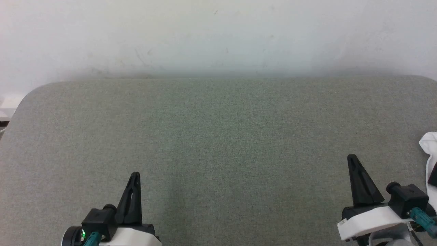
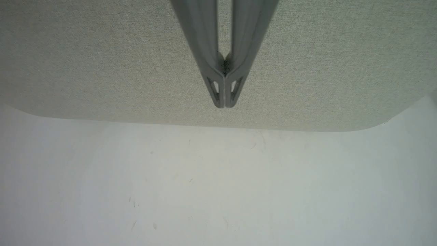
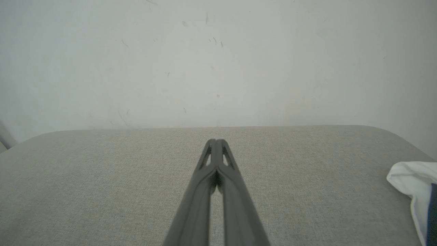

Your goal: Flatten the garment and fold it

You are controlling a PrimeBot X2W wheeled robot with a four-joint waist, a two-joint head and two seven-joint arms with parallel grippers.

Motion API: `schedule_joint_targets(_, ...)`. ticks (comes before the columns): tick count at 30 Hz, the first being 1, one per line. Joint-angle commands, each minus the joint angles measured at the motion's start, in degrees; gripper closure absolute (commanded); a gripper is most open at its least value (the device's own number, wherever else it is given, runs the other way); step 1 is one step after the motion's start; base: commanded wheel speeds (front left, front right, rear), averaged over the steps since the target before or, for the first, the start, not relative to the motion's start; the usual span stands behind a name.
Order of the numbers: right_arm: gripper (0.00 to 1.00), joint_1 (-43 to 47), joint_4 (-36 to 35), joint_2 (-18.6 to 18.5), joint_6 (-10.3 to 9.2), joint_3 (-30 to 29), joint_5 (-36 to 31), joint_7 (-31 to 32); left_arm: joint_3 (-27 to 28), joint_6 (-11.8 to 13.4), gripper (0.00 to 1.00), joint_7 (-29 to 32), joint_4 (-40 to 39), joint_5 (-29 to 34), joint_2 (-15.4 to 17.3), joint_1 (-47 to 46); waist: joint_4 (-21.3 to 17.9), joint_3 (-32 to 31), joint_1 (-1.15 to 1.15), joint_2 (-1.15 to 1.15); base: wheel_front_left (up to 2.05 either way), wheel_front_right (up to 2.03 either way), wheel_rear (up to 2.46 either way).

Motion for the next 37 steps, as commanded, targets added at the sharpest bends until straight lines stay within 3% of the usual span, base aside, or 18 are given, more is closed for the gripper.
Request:
schedule_joint_targets(1, 1.00, -0.2, -0.4, 0.0, -0.01, 0.1, -0.6, 0.3, 0.1, 0.1, 1.00, 0.3, -0.1, 0.3, 0.0, -0.5, 0.0, 0.0, 0.00, 0.00, 0.00, 0.00, 0.00)
schedule_joint_targets(37, 1.00, -0.7, -2.2, 0.1, -0.05, 0.6, -3.2, 4.3, 0.7, 0.3, 1.00, 4.5, -0.6, 2.4, -0.1, -2.2, -0.5, -0.6, 0.00, 0.00, 0.00, 0.00, 0.00)
